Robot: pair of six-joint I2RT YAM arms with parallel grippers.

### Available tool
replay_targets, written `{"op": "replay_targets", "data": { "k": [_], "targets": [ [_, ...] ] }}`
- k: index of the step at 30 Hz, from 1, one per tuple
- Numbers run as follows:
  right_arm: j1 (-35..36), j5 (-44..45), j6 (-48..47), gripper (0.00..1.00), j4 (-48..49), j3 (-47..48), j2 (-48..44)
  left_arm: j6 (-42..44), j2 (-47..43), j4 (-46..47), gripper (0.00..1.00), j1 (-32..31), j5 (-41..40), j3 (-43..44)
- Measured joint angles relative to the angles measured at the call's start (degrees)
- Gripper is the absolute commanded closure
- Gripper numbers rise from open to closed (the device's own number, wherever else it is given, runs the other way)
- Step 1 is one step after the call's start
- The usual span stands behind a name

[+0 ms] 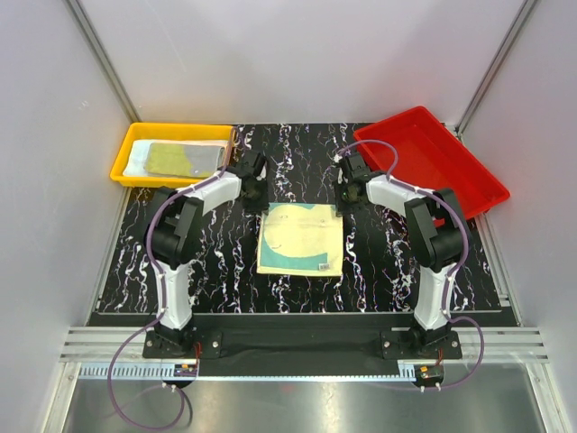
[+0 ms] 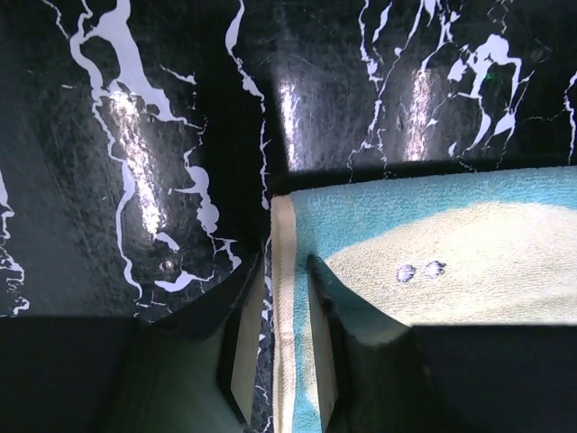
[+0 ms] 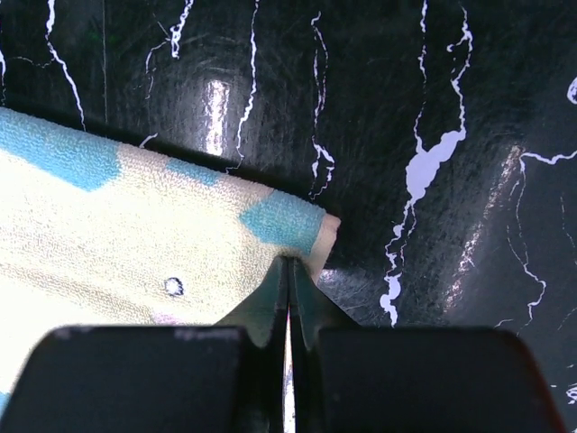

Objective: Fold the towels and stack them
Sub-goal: Fold the towel

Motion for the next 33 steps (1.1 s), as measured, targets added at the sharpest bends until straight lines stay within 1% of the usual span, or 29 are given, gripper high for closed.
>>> {"op": "replay_targets", "data": {
  "k": [5,13,20,23,28,33],
  "targets": [
    [0.0,-0.2,-2.0,0.99,-1.0,0.9,0.0,0.0,0.5,-0.9,0.69,-0.4,0.0,1.3],
    [0.0,-0.2,-3.6,0.99,-3.7,5.6,0.0,0.3,-0.1,-3.3,0.66,-0.5,0.0,5.4],
    [-0.4,-0.2,-4.5,1.00,-3.8,6.0,0.0,0.0,-1.0,-3.5,0.66,-0.5,3.2,5.6],
    [-1.0,-0.1,-5.0,1.00,-3.7,6.0,0.5,-0.1,-0.2,-2.9,0.66,-0.5,3.5,5.6],
    [-2.3,0.1,-6.0,1.00,-3.3,6.0,3.3,-0.1,3.9,-2.8,0.66,-0.5,2.9,5.7],
    [-2.8,-0.2,-6.4,1.00,-2.5,6.3,3.9,-0.2,4.0,-2.3,0.66,-0.5,2.5,6.1]
  ]
}}
